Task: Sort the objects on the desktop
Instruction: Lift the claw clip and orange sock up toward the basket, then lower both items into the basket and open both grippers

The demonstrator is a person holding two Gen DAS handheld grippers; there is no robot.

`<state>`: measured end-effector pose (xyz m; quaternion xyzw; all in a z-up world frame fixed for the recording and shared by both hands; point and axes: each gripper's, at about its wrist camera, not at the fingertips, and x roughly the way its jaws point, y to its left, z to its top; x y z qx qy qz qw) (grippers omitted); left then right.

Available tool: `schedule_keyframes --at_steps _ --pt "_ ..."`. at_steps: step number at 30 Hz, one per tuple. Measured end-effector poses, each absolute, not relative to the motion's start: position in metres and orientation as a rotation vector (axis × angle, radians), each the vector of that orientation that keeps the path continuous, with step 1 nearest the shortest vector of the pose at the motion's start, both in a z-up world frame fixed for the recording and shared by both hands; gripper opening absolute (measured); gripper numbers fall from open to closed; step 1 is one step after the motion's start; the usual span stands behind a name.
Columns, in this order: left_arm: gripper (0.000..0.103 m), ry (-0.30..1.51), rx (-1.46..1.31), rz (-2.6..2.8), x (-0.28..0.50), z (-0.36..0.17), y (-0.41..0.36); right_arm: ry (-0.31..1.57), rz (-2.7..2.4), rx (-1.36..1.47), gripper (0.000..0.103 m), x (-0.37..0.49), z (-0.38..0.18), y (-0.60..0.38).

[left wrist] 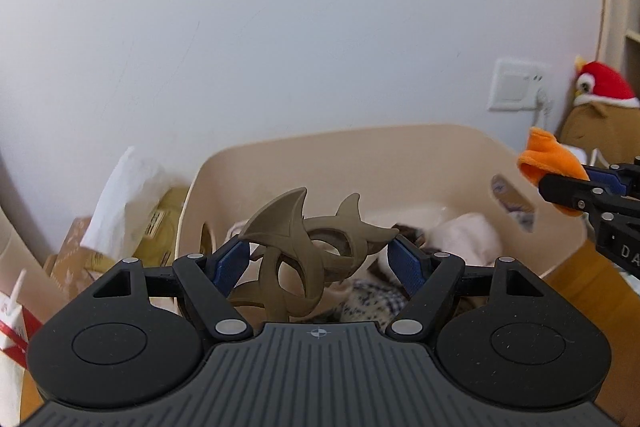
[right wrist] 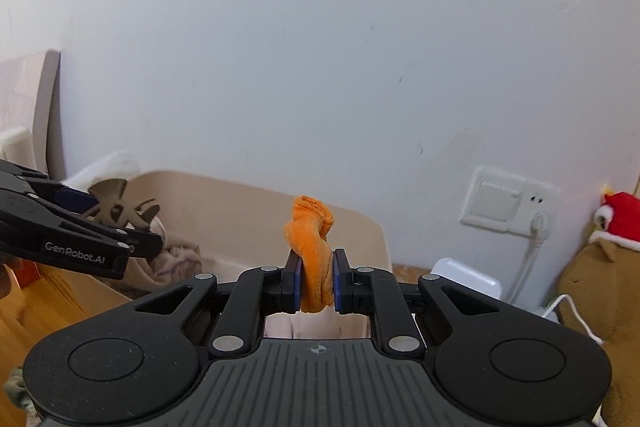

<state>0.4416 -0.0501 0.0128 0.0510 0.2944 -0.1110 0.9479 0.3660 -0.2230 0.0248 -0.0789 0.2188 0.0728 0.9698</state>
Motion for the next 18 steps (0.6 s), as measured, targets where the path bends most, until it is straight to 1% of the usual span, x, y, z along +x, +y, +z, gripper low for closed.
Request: schedule_keyframes --at_steps 4,10,11,12,13,15,16,17,18 --pt "0.078 0.588 0.137 -0.204 0.441 0.005 -0.049 0.5 0.161 -0.122 0.014 0.378 0.014 -0.226" --pt "0.078 0.622 0.114 -0.216 0.447 -0.002 -0.052 0.541 0.131 -0.114 0.016 0.379 0.002 -0.227" --pt "0.078 0.628 0.114 -0.219 0.447 -0.003 -0.053 0.551 0.134 -0.119 0.021 0.377 0.004 -0.226" --pt "0.078 0.633 0.114 -0.219 0.447 -0.003 -0.053 0.556 0.134 -0.124 0.033 0.378 0.003 -0.229" --pt "0.078 0.633 0.113 -0.214 0.445 -0.003 -0.054 0.554 0.138 -0.131 0.036 0.377 0.002 -0.229" --pt "0.078 0.609 0.107 -0.203 0.44 -0.003 -0.054 0.54 0.137 -0.15 0.047 0.372 0.007 -0.225" --pt "0.081 0.597 0.102 -0.204 0.437 -0.002 -0.053 0.532 0.136 -0.156 0.051 0.369 0.008 -0.223" --pt "0.084 0.59 0.099 -0.208 0.435 -0.002 -0.053 0.525 0.138 -0.159 0.06 0.369 0.008 -0.22" --pt "0.084 0.582 0.101 -0.217 0.432 -0.002 -0.052 0.519 0.141 -0.161 0.067 0.367 0.009 -0.219"
